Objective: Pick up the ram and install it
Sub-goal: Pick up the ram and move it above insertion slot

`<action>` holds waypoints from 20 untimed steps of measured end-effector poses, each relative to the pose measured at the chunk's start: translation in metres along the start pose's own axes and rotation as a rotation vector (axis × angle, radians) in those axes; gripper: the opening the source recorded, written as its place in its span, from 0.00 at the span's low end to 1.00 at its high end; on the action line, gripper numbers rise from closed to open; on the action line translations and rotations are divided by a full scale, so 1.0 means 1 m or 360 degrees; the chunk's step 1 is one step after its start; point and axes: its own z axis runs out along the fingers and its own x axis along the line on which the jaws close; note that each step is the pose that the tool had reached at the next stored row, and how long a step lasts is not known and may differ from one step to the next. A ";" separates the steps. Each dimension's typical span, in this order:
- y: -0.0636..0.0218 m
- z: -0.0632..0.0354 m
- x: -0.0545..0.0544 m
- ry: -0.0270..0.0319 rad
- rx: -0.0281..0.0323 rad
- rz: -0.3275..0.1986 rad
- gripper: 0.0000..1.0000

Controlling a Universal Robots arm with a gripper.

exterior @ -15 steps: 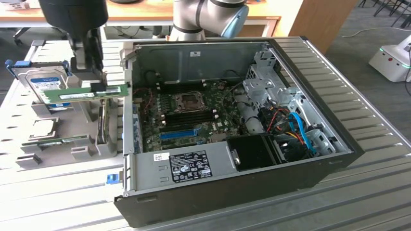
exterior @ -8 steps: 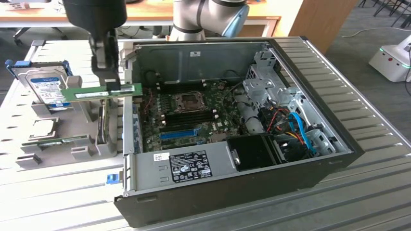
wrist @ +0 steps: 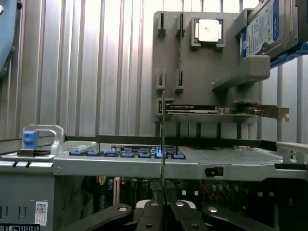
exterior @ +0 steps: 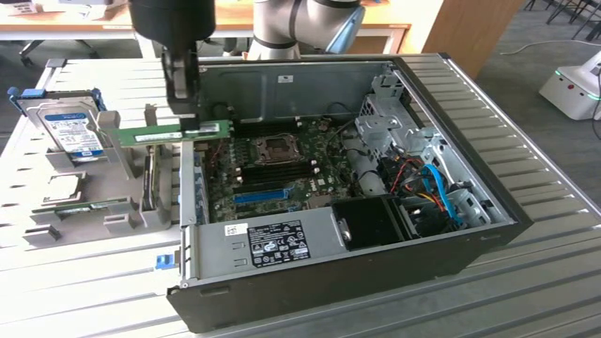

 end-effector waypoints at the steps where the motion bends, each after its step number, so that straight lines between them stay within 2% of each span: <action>1: -0.0034 -0.0001 0.000 0.00000 0.00000 0.0000 0.12; 20: -0.0668 -0.0028 0.001 -0.00001 -0.00021 -0.0001 0.12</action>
